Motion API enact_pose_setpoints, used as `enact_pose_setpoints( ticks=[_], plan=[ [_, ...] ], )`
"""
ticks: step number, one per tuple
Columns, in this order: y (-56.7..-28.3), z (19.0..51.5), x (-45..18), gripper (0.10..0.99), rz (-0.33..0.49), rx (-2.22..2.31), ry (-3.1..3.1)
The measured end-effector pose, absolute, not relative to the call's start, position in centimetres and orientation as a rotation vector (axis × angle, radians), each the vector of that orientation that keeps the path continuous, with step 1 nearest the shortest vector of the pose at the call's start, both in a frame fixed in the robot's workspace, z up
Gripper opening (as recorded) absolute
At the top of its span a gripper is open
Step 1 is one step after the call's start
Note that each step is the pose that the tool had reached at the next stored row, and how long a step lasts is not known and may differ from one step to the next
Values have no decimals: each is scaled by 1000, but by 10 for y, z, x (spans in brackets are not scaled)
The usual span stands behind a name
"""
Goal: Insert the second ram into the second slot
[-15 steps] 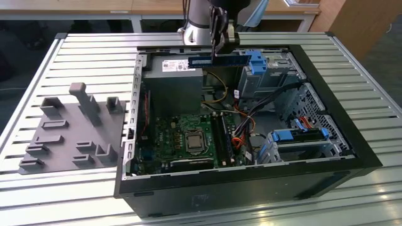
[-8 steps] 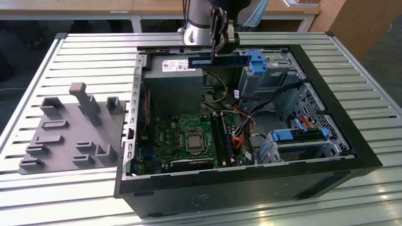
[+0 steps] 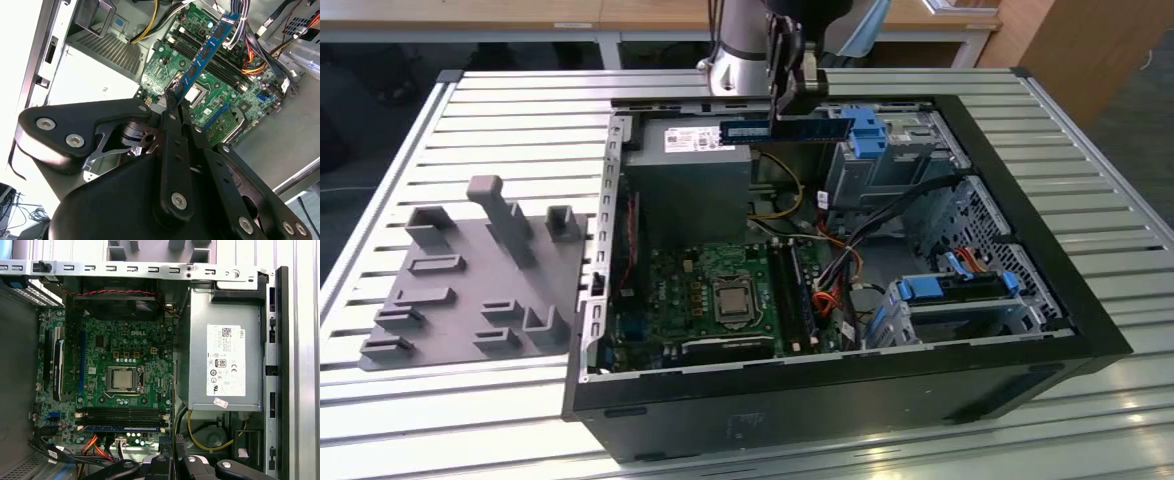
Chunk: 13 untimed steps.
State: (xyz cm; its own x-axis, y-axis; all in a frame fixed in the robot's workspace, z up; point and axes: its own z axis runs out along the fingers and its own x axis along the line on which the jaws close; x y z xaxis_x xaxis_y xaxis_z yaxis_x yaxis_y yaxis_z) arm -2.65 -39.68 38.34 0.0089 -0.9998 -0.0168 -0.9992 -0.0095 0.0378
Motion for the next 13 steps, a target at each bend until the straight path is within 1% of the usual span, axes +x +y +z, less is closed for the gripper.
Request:
enact_pose_setpoints(
  ticks=[13],
  plan=[
    [-397,383,-27,141,-60,2206,-2216]
  ],
)
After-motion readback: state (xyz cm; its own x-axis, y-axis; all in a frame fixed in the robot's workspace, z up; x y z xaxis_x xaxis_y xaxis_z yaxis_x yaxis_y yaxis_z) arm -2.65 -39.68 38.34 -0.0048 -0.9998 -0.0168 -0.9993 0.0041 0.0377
